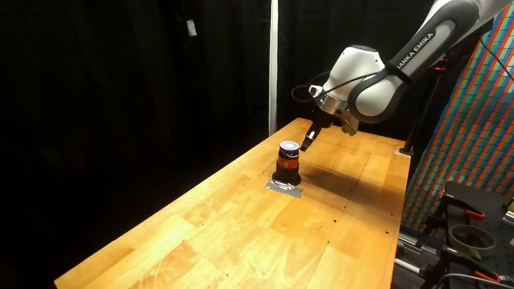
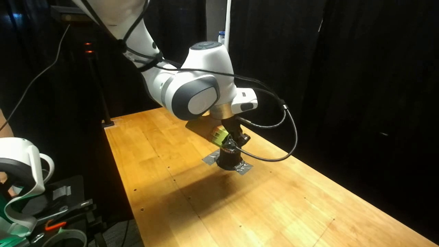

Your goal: Put the rubber band around the cup

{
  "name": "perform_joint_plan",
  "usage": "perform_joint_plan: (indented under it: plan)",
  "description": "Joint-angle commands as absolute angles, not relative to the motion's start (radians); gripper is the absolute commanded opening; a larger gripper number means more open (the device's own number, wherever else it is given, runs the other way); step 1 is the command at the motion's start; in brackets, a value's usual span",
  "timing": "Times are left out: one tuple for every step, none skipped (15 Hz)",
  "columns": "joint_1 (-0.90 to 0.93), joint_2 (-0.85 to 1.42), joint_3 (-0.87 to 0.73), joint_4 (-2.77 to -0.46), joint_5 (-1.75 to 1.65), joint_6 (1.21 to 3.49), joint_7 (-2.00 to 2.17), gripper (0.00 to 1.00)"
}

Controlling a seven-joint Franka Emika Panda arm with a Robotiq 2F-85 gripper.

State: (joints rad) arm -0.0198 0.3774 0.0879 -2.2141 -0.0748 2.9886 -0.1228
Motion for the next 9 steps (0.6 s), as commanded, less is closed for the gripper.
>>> perform_joint_plan:
  plan:
    - [-0.181, 0.33, 0.251, -2.349, 0.005, 3.193, -0.254, 0.08]
    - [-0.253, 0.333, 0.329, -2.367, 0.011, 3.219, -0.281, 0.07]
    - [-0.332, 0.34, 0.413, -2.381, 0.007, 3.236, -0.3, 0.07]
    - [-0.402, 0.354, 0.492, -2.386, 0.001, 3.241, -0.32, 0.08]
    - [-0.478, 0.369, 0.568, -2.391, -0.015, 3.244, -0.333, 0.07]
    - [-0.554, 0.387, 0.645, -2.396, -0.022, 3.255, -0.35, 0.07]
    - [-0.629, 0.4, 0.717, -2.406, -0.026, 3.272, -0.367, 0.07]
    - [-0.702, 0.415, 0.779, -2.417, -0.038, 3.305, -0.376, 0.07]
    - [-0.757, 0.431, 0.826, -2.427, -0.05, 3.339, -0.382, 0.08]
